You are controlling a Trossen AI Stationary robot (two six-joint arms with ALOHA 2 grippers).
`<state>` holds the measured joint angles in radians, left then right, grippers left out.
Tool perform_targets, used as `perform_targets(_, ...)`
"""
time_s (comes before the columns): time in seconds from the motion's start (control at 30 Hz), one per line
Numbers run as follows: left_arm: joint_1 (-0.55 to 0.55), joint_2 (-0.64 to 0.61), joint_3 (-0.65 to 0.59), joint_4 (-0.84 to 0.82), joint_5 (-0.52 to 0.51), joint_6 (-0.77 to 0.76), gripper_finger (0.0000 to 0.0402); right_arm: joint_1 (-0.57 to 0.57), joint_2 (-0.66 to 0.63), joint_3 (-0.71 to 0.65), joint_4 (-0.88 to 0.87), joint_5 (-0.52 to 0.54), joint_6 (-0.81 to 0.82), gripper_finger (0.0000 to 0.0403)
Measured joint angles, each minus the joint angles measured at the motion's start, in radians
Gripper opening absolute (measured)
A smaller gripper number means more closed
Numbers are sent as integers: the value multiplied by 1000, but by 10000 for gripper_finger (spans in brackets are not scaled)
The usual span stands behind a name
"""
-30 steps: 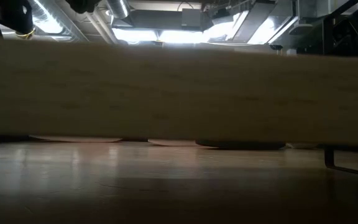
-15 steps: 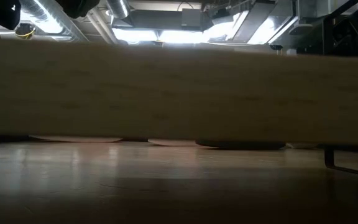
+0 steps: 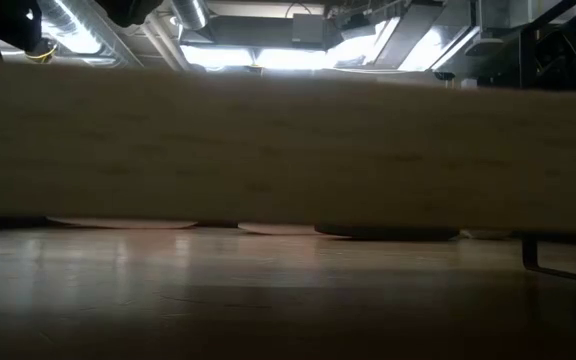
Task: Pick and place slides into the shelf
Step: Put the left black slide on the shelf
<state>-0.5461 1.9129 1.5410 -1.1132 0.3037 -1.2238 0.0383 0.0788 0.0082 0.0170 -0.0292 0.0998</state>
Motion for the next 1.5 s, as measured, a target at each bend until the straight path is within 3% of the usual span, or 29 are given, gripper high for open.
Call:
perform_targets(0.27, -4, 0, 0, -3, -52, 5, 21, 0, 0, 0, 0, 0, 0, 17)
perform_targets(0.77, -8, 1, 0, -6, -85, 4, 153, 0, 0, 0, 0, -1, 1, 17)
perform_targets(1.03, -5, 1, 0, -2, -40, 55, 159, 0, 0, 0, 0, -1, 4, 17)
perform_targets(1.5, -6, 1, 0, 23, -57, 112, 158, 0, 0, 0, 0, -1, 4, 17)
